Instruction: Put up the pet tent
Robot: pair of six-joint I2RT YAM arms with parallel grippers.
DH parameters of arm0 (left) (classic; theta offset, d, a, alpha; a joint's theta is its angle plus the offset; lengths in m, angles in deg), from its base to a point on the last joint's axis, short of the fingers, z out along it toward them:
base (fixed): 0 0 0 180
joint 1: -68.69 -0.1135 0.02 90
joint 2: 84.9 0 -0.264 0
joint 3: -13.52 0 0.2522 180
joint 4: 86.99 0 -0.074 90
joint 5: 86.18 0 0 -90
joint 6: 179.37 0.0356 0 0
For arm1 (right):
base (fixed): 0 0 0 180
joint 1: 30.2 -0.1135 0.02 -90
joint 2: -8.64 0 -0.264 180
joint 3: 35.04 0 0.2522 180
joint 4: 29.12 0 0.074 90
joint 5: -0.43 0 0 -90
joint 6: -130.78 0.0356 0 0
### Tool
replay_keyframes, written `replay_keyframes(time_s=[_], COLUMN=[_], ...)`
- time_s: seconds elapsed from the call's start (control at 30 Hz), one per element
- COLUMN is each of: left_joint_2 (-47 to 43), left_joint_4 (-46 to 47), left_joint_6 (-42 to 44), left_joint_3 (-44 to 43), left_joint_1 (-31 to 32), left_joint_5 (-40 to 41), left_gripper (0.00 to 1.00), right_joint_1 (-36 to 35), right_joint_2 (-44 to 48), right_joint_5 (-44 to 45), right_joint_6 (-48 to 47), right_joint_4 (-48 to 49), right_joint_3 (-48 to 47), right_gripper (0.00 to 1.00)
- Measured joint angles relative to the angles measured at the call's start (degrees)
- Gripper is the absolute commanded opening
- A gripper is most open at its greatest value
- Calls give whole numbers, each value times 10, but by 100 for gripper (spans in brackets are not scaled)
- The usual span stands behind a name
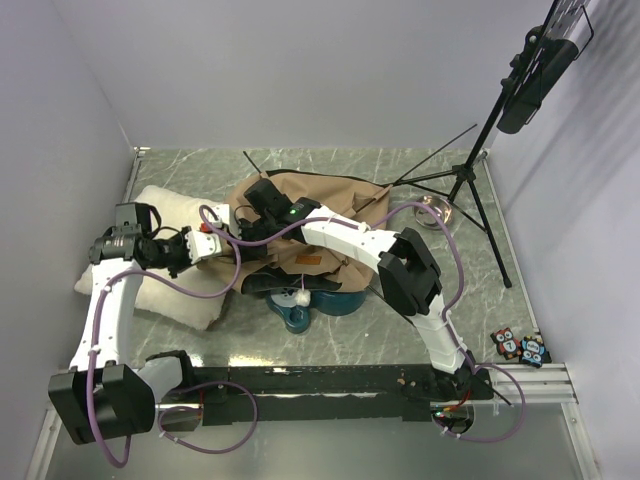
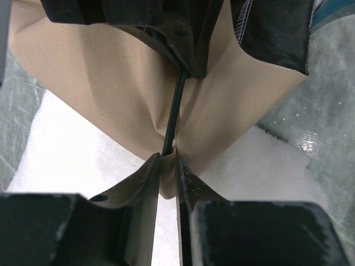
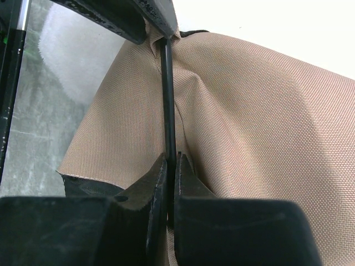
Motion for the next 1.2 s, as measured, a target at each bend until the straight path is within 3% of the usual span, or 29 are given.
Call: replay_keyframes(time_s=[0.17, 0.77, 0.8, 0.87, 0.93, 1.03, 1.2], left_joint_2=[-3, -37, -36, -33, -33, -40, -71], left_joint_4=[10, 110, 111, 110, 97, 67, 36], left_joint_6=[2, -73, -73, -74, -74, -68, -59], left_joint_3=[4, 50, 51, 51, 48, 38, 30], left_joint_1=[1, 76, 77, 79, 75, 54, -4], left_joint_5=[5, 55, 56, 59, 51, 28, 0], left_gripper=[1, 1, 6, 26, 36, 41, 38], right_joint_1=[0, 5, 6, 7, 6, 6, 6], right_joint_2=[0, -7, -7, -7, -8, -8, -8], right_joint_5=[0, 0, 0, 0, 0, 0, 0], right_joint_6=[1, 21, 21, 22, 23, 23, 23], right_joint_4=[0, -8, -9, -12, -10, -3, 2], right_joint_3=[0, -3, -3, -3, -3, -2, -1], right_gripper=[0, 0, 0, 0, 0, 0, 0])
